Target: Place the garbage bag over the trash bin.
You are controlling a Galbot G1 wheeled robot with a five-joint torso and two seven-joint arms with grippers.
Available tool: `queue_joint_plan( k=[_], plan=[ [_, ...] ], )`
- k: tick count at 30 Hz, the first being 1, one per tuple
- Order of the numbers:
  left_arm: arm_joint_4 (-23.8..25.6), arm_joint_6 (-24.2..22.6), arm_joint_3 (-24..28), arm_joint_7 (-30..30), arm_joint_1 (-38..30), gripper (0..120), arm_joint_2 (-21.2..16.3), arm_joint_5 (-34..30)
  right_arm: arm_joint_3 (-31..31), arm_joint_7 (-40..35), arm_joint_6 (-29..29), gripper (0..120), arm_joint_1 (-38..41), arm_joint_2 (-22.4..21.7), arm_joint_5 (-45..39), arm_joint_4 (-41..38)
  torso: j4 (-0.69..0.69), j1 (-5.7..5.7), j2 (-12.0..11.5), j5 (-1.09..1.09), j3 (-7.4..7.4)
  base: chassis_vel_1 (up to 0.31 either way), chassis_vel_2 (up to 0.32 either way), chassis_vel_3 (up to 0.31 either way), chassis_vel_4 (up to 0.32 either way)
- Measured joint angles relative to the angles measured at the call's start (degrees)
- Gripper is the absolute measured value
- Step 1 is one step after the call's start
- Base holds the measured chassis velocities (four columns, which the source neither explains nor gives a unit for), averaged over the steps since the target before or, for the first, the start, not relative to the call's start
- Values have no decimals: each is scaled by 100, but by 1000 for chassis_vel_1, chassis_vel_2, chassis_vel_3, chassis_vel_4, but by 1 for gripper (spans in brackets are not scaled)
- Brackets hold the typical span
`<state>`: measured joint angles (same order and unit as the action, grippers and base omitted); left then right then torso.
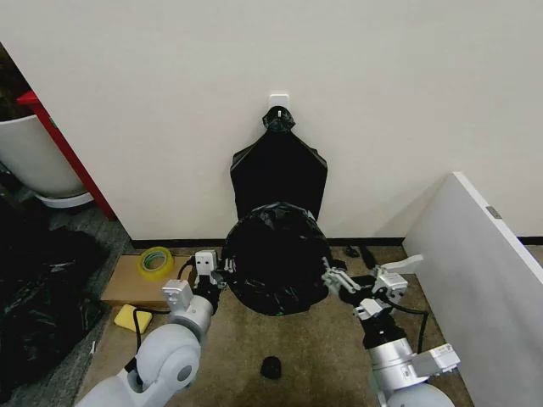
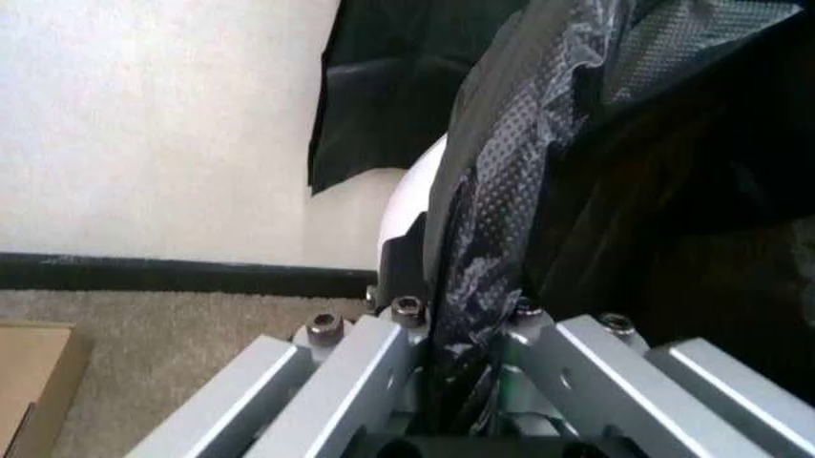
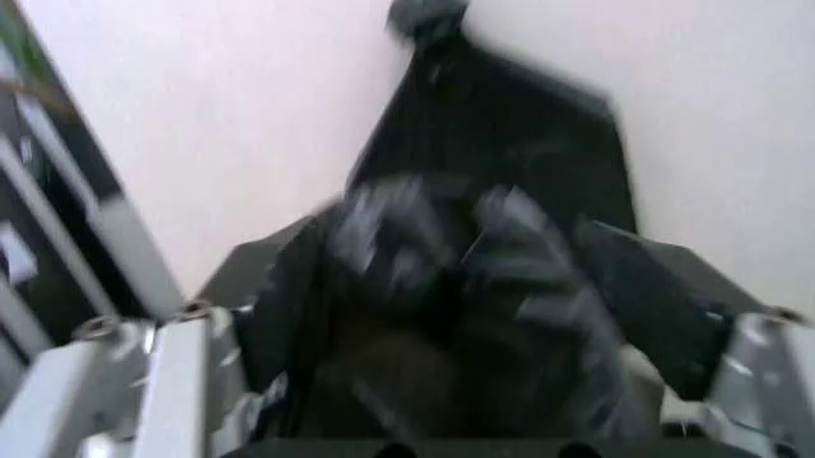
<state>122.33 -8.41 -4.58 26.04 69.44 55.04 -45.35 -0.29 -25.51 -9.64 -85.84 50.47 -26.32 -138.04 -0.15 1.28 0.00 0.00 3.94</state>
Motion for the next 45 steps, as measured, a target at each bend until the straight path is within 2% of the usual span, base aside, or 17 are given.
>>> queue_joint_plan(
  k=[3, 4, 8, 11, 18, 20, 24, 30, 40, 45],
  plan=[
    [-84, 20, 61, -25, -119, 0, 9, 11, -417, -386, 916, 59, 309, 25, -194, -129, 0, 0, 0, 0, 0, 0, 0, 0, 0],
    [-84, 20, 61, -25, -119, 0, 9, 11, -417, -386, 916, 59, 309, 25, -194, -129, 0, 0, 0, 0, 0, 0, 0, 0, 0],
    [-149, 55, 109, -73, -200, 0, -9, 65, -860, -725, 1823, 40, 1018, 242, -720, -82, 0, 0, 0, -1, 1, 0, 0, 0, 0],
    [-179, 90, 134, -101, -214, 0, -12, 118, -1020, -872, 2077, 33, 1366, 378, -878, 20, 1, 0, 0, 0, 1, 0, 0, 0, 0],
    [-230, 208, 397, -143, -131, 0, 165, 406, -1583, -1798, 3004, 3, 2473, 924, -987, 633, 1, 0, 0, 0, 1, 0, 0, 0, 0],
    [-230, 209, 456, -96, -88, 0, 204, 471, -1649, -1932, 3121, 0, 2553, 975, -967, 713, 0, 0, 0, -1, 1, 0, 0, 0, 0],
    [-203, 195, 523, 71, 115, 0, 333, 722, -1846, -2500, 3604, 0, 2782, 1136, -883, 1085, 0, 0, 0, 0, 1, 0, 0, 0, 0],
    [-75, 184, 515, 190, 288, 0, 395, 920, -2008, -2962, 3978, 0, 3018, 1311, -765, 1581, 0, 0, 0, 0, 1, 0, 0, 0, 0],
    [49, 172, 512, 209, 380, 0, 338, 1009, -1967, -3071, 4034, 0, 3326, 1498, -682, 2272, 1, 0, 0, 1, 1, 0, 0, 0, 0],
    [-23, 172, 551, 213, 332, 0, 314, 1069, -1671, -2980, 4062, 0, 3375, 1478, -726, 2519, 1, 0, 0, 1, 1, 0, 0, 0, 0]
  ],
)
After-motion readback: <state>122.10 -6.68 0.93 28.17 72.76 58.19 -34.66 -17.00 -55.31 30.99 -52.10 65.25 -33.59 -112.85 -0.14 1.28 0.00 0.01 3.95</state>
